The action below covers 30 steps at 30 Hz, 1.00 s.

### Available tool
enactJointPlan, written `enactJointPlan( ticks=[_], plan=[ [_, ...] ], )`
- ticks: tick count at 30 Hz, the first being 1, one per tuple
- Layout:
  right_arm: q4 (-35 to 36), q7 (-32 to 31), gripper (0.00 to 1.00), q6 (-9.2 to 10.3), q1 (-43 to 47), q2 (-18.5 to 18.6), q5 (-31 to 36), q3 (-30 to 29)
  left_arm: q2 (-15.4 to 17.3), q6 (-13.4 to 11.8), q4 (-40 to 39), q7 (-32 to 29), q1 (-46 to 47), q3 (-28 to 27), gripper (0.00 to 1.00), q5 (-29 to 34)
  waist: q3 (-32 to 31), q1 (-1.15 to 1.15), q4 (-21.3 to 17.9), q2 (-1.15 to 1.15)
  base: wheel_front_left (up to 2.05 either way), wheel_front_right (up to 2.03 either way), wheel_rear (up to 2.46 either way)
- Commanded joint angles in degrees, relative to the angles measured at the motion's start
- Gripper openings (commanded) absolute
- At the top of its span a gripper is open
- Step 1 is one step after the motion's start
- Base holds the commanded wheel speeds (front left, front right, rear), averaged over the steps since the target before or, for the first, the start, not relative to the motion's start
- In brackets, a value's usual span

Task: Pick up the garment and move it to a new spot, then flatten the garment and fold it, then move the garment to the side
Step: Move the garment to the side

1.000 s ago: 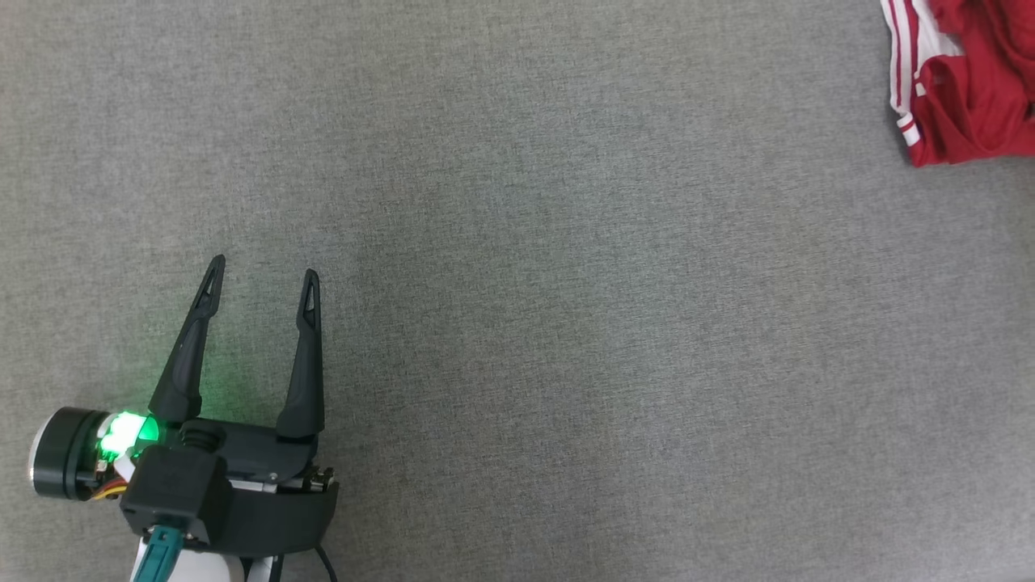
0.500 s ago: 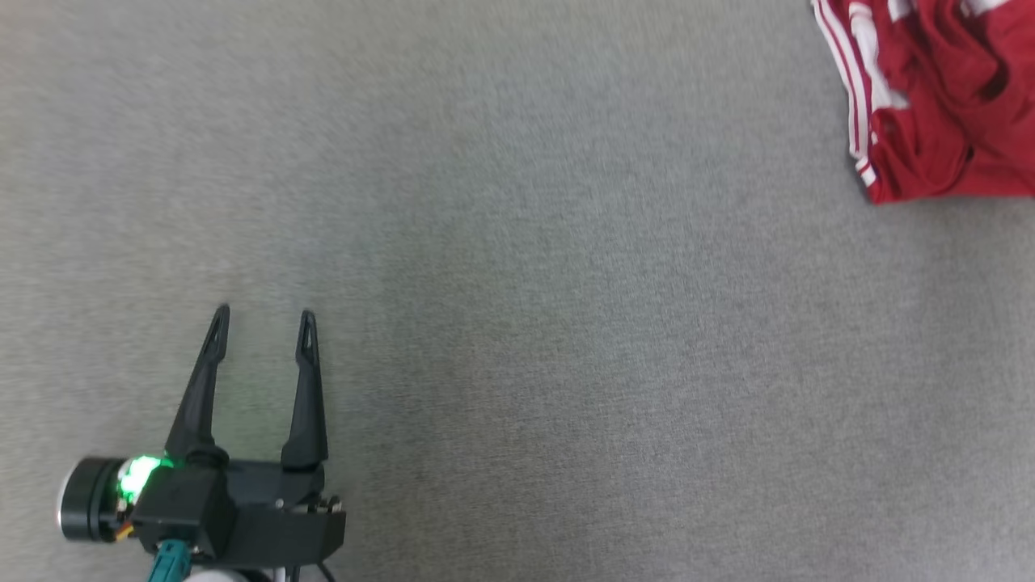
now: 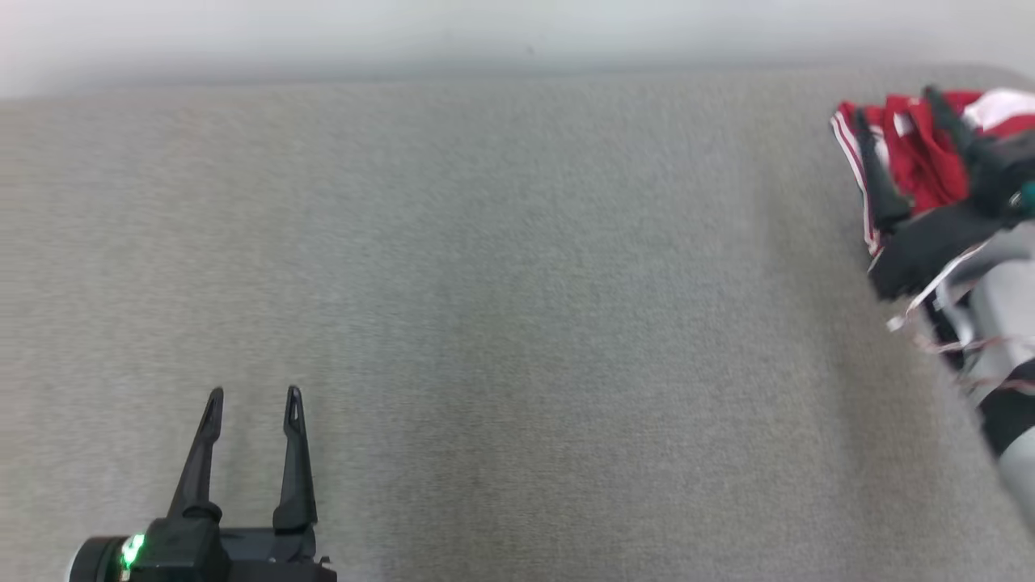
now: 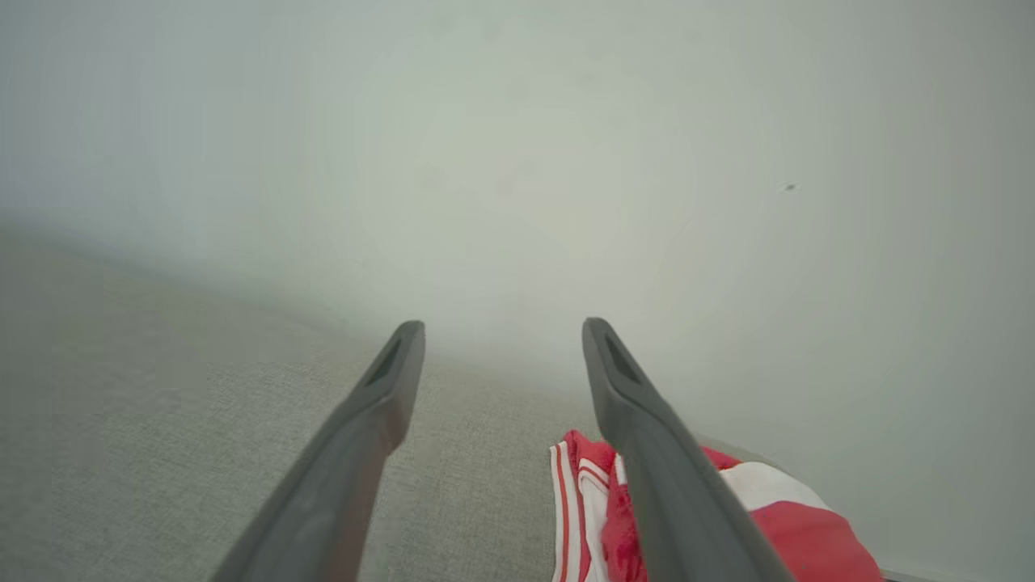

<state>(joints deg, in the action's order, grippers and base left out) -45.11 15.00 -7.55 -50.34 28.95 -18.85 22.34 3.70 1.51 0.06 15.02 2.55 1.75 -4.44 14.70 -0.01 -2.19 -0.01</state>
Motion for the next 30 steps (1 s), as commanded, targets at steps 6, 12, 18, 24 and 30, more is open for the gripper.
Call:
enactJointPlan(
  ticks=[6, 12, 18, 24, 30],
  plan=[
    [6.54, 0.17, 1.0, 0.17, 9.78, -5.63, 3.33, -8.92, -0.55, 0.37, 1.58, 0.11, -1.82, -0.66, 1.0, -0.09, -5.53, 0.01, 3.53, 0.01, 0.0, 0.0, 0.0],
    [14.43, 0.16, 1.0, 0.17, 19.15, -10.79, 7.22, -14.26, -0.71, 0.21, 2.63, 0.11, -3.14, -1.28, 1.0, -0.02, -7.45, 0.01, 3.08, 0.01, 0.0, 0.0, 0.0],
    [23.02, 0.17, 1.0, 0.17, 27.67, -14.73, 11.05, -16.54, -0.81, -0.03, 2.83, 0.11, -4.89, -1.71, 1.0, 0.08, -8.47, 0.01, 1.86, 0.01, 0.0, 0.0, 0.0],
    [29.45, 0.17, 1.0, 0.17, 36.19, -19.19, 11.43, -19.63, -0.81, -0.52, 3.04, 0.11, -5.99, -1.48, 1.0, -0.1, -10.23, 0.01, 1.3, 0.01, 0.0, 0.0, 0.0],
    [34.27, 0.17, 1.0, 0.17, 44.29, -22.81, 12.11, -21.71, -0.84, -0.42, 3.53, 0.11, -6.7, -1.08, 1.0, -0.66, -12.07, 0.01, 1.39, 0.01, 0.0, 0.0, 0.0]
  ],
)
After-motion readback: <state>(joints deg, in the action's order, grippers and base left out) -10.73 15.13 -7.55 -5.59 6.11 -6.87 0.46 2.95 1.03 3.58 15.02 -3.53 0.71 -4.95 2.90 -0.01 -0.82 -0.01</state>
